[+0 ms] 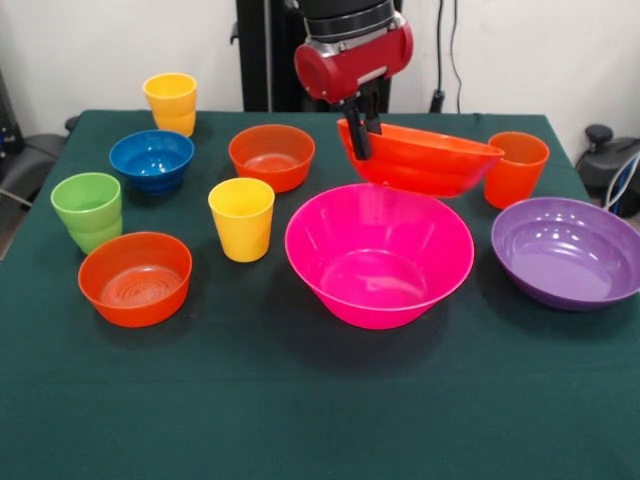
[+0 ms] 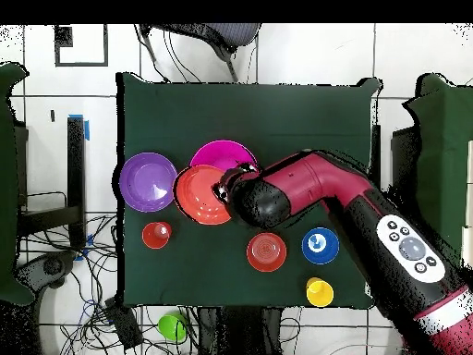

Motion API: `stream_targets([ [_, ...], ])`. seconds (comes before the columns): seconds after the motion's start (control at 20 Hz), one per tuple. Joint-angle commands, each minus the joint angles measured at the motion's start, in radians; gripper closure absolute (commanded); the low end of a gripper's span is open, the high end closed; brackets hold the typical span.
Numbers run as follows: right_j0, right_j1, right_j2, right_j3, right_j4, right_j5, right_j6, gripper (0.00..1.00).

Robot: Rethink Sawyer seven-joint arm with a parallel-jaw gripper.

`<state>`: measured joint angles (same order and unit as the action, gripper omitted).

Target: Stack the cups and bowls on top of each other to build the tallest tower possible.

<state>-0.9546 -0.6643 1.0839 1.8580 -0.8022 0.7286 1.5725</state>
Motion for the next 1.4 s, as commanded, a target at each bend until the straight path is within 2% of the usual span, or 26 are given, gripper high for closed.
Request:
stream_targets([
  [0.05,0.029,0.034,-0.001,-0.102,-0.090,-0.002,-0.323,1.00],
  [0.2,0.026,0.057,0.011,-0.135,-0.086,0.012,-0.364,1.00],
  [0.5,0.056,0.115,-0.026,-0.198,-0.087,0.067,-0.405,1.00],
  [0.6,0.062,0.123,-0.030,-0.189,-0.078,0.073,-0.398,1.00],
  [0.9,0.095,0.127,-0.062,-0.181,-0.107,0.063,-0.369,1.00],
  [1.25,0.101,0.120,-0.076,-0.179,-0.121,0.076,-0.405,1.00],
  [1.4,0.125,0.098,-0.106,-0.180,-0.145,0.110,-0.416,1.00],
])
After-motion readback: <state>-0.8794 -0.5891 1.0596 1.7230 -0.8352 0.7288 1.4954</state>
